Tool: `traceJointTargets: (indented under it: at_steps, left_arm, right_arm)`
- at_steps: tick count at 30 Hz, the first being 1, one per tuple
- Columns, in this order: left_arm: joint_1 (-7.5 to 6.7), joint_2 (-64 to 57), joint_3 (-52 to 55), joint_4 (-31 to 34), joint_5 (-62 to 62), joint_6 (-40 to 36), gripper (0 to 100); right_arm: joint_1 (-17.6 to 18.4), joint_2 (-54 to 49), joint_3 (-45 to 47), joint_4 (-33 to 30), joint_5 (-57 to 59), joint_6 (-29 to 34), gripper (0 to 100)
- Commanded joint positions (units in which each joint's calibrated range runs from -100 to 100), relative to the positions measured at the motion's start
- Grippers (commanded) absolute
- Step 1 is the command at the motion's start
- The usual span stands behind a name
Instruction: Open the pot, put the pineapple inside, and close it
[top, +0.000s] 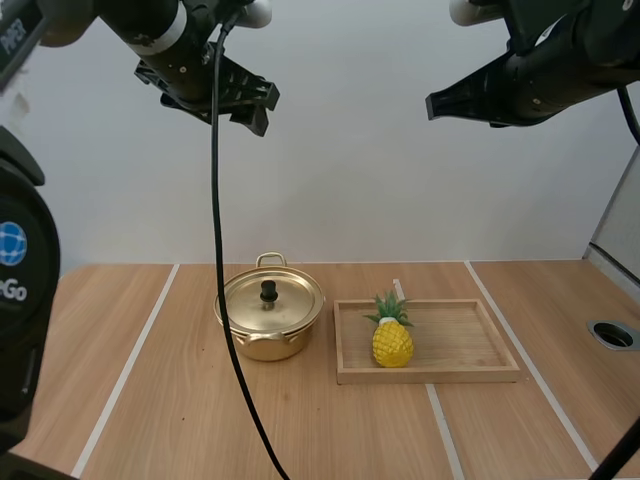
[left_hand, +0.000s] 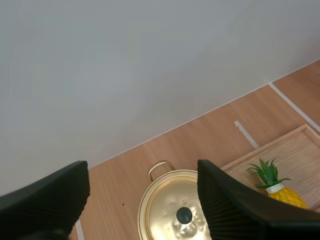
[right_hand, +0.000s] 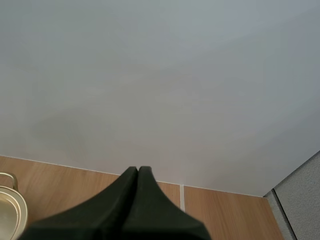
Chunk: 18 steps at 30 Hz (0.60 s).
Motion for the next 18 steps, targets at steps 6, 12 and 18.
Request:
traceJointTargets:
  at_steps: [6,12,18]
  left_arm:
    - [-0.19,0.02,8.97,-2.73,0.00,2.76,100]
    - [-0.19,0.02,17.61,-2.73,0.00,4.13,100]
    - [-0.19,0.02,24.36,-3.36,-2.36,5.96,100]
  right_arm:
    - [-0.23,-0.21,0.14,-0.13,0.15,-0.45,0]
    - [-0.23,-0.21,0.14,-0.02,0.15,-0.45,0]
    - [-0.23,-0.21,0.14,-0.02,0.15,-0.45,0]
